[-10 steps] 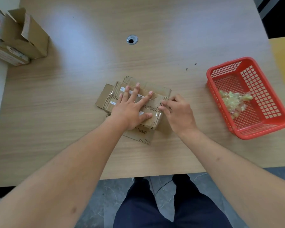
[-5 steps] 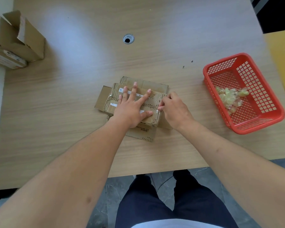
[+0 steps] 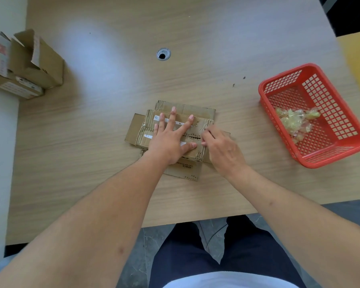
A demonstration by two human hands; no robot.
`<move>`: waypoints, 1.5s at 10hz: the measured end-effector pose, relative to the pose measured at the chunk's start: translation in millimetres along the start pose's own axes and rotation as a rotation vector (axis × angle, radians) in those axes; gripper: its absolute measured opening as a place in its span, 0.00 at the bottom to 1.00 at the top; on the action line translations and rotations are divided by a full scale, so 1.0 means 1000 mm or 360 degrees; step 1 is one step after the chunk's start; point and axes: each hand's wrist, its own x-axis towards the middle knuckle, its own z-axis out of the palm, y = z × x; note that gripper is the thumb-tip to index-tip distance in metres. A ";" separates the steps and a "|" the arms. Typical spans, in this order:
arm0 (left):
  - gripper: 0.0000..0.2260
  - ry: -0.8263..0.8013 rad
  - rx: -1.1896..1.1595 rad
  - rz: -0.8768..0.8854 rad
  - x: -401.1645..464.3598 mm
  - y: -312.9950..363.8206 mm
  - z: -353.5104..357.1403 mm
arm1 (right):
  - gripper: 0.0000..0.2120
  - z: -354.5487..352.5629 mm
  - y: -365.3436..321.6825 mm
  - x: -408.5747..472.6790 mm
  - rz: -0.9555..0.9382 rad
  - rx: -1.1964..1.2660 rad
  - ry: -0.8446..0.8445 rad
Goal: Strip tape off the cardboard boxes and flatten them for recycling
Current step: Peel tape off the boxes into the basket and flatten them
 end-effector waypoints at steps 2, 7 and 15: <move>0.36 0.0008 -0.0040 0.0016 0.000 -0.002 0.000 | 0.07 0.003 0.019 -0.005 0.0114 0.0516 0.0078; 0.37 0.0018 -0.0069 0.0024 0.002 -0.002 -0.002 | 0.11 0.006 0.033 -0.002 0.0498 0.0909 0.0098; 0.38 0.0013 -0.0108 -0.0002 -0.001 0.000 -0.003 | 0.10 -0.017 0.019 0.013 0.0762 0.0812 -0.0326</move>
